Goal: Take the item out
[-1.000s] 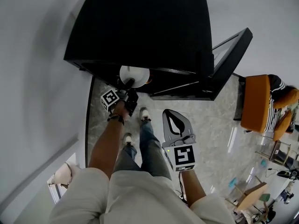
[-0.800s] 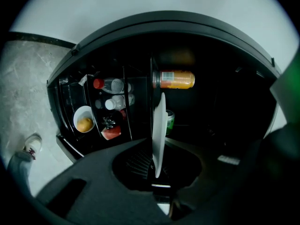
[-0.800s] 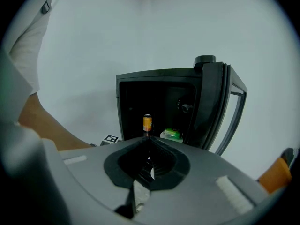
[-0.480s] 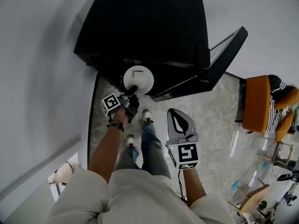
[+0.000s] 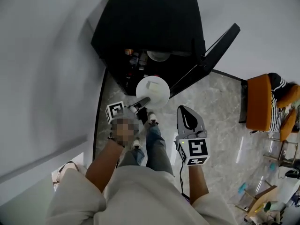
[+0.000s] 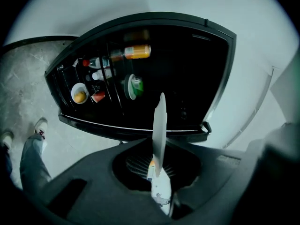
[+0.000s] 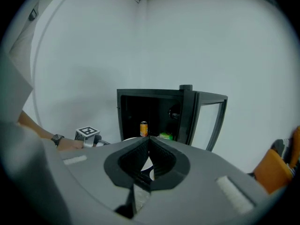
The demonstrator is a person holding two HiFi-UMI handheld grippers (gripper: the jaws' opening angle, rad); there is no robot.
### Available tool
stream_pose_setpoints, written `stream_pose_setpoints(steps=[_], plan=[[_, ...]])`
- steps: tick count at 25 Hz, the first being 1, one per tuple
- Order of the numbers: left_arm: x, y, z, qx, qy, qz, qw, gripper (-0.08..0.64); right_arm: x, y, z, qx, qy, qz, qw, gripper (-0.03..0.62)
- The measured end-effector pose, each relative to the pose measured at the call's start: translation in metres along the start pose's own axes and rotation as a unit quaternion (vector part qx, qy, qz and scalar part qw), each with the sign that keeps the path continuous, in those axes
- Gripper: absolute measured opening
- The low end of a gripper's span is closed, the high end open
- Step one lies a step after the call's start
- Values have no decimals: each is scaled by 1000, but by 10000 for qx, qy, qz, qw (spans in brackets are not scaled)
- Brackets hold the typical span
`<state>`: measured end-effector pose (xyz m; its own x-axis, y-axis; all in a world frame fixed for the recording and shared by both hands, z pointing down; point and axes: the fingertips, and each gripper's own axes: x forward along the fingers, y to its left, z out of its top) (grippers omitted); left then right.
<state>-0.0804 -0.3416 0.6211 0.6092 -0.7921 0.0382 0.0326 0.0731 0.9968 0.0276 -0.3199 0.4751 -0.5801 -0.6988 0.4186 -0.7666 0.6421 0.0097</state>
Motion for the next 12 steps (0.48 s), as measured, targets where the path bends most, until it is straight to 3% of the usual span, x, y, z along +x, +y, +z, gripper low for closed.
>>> stream_pose_setpoints(steps=[6,12], plan=[[-27,-66,-41,269,366,-328,9984,26,-43,12,7,16,-154,17,9999,6],[-63,-90,-92,294,810,-290,9959,26,-80,30,10,57,-302,73,9995,6]])
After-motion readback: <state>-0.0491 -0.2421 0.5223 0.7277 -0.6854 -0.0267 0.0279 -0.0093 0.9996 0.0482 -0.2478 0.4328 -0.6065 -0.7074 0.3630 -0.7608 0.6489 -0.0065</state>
